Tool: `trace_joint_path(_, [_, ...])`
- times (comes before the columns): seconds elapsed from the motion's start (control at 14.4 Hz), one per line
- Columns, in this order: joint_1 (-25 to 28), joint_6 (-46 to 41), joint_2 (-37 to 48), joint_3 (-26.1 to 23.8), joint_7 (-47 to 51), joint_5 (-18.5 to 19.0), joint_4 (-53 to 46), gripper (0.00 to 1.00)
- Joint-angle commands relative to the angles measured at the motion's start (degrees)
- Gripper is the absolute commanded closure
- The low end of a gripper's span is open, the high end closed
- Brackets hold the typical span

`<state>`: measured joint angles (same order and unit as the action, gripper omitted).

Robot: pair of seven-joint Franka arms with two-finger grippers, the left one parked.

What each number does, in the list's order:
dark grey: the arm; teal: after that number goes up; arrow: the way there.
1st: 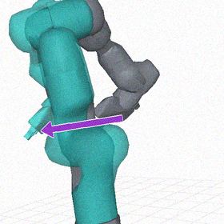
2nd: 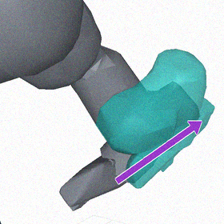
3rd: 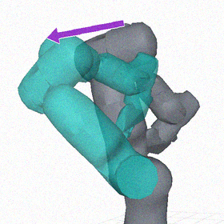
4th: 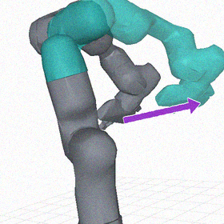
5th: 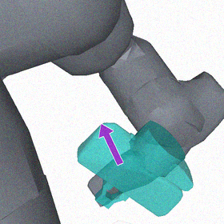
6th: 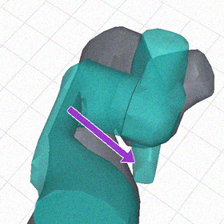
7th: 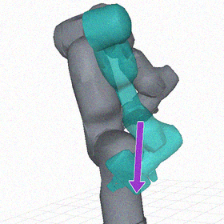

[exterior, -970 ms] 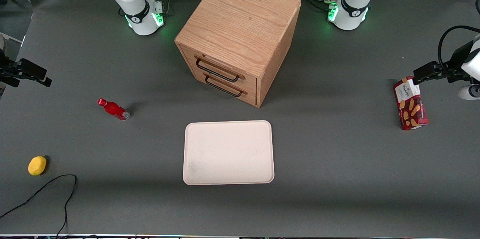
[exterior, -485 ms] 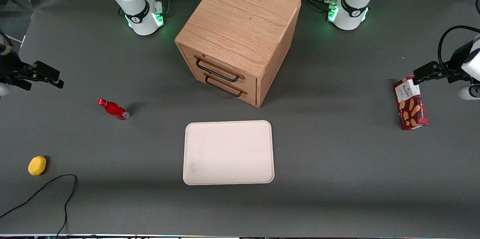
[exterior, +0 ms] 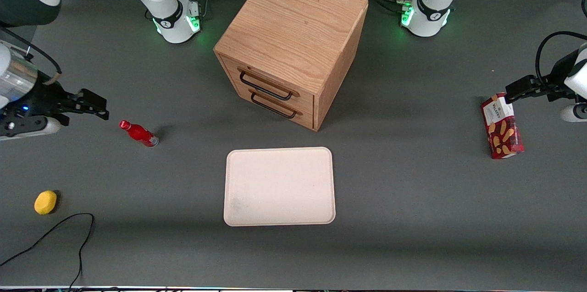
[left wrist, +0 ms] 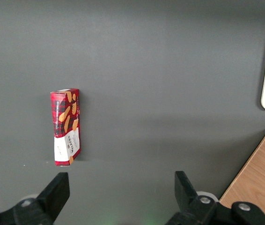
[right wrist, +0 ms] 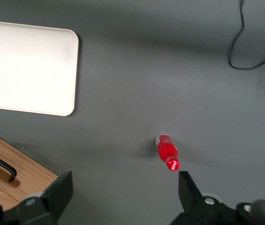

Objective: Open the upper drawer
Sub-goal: 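Move the right gripper past the red bottle toward the cabinet's upper drawer handle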

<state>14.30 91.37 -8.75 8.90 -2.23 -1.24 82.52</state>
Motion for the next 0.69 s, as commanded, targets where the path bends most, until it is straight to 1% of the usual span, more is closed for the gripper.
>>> trace_joint_path(0.0, [4.23, -0.23, -4.69, 0.59, 0.12, -0.78, -5.69, 0.00])
trace_joint_path(0.21, [7.75, -0.23, -9.17, 0.85, -0.40, -0.87, -10.44, 0.00])
trace_joint_path(0.35, [10.21, -0.06, -11.19, 1.12, -1.72, -1.13, -11.85, 0.00])
trace_joint_path(0.62, [15.65, 1.87, -12.52, 0.94, -2.07, -1.13, -12.56, 0.00])
